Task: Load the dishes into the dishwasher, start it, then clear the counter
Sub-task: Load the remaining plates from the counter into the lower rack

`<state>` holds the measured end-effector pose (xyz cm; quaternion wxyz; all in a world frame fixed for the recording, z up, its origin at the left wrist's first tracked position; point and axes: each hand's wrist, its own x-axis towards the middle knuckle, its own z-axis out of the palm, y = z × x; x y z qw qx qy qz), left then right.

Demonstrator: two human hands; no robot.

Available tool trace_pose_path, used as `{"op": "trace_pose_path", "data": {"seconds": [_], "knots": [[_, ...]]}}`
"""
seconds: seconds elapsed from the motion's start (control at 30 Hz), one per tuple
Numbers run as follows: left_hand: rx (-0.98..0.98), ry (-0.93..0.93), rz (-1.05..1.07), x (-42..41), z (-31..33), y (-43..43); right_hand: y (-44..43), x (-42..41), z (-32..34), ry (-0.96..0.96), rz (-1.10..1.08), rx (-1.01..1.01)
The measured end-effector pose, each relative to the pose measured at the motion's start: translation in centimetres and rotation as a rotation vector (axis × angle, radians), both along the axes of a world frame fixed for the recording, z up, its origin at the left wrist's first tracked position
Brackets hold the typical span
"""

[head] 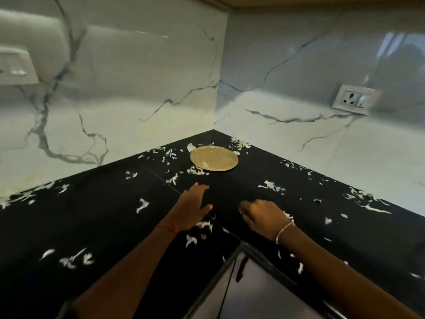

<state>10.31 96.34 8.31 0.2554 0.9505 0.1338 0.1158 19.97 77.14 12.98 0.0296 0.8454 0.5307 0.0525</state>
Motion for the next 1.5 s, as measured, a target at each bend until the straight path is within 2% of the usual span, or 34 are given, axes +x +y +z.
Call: {"op": "trace_pose_path", "data": {"seconds": [0.13, 0.27, 0.43, 0.5, 0.57, 0.63, 0.7, 0.77, 0.87, 0.93, 1.0, 1.13, 1.2, 1.37, 1.5], "knots": [[0.052, 0.22, 0.038, 4.8, -3.7, 5.2, 5.0, 7.6, -1.8, 0.16, -0.154, 0.051], [0.131, 0.299, 0.135, 8.8, -6.4, 8.2, 9.8, 14.3, -3.7, 0.426, -0.362, 0.156], [0.19, 0.273, 0.194, 9.2, -7.8, 8.6, 15.1, 20.6, -6.3, 1.023, -0.711, 0.229], [0.192, 0.263, 0.206, 9.2, -7.6, 8.5, 16.5, 21.6, -6.7, 1.23, -0.844, 0.356], [0.197, 0.255, 0.222, 9.3, -7.7, 8.5, 18.1, 22.1, -6.9, 1.351, -0.921, 0.48], [0.222, 0.248, 0.23, 9.3, -7.8, 8.2, 19.7, 22.4, -7.0, 1.323, -0.963, 0.568], [0.255, 0.24, 0.247, 9.3, -8.1, 8.2, 21.1, 22.3, -7.1, 1.145, -1.003, 0.614], [0.258, 0.227, 0.25, 9.3, -8.3, 8.3, 22.0, 21.7, -6.9, 1.008, -1.052, 0.588], [0.225, 0.219, 0.247, 9.4, -8.1, 8.4, 23.1, 22.0, -6.9, 0.934, -1.108, 0.543], [0.217, 0.23, 0.25, 9.5, -8.0, 8.5, 23.3, 22.5, -6.9, 0.949, -1.143, 0.564], [0.214, 0.233, 0.252, 9.5, -8.0, 8.5, 23.1, 22.9, -6.8, 1.064, -1.145, 0.653], [0.194, 0.224, 0.249, 9.5, -8.2, 8.6, 22.2, 24.3, -6.0, 1.542, -1.137, 0.857], [0.193, 0.225, 0.246, 9.4, -8.2, 8.6, 21.5, 24.8, -5.5, 1.627, -1.145, 0.961], [0.181, 0.233, 0.234, 9.5, -8.0, 8.7, 19.0, 24.4, -4.3, 1.536, -1.05, 1.087], [0.162, 0.247, 0.214, 9.4, -7.8, 8.6, 17.6, 22.9, -2.4, 1.211, -0.727, 1.205]]}}
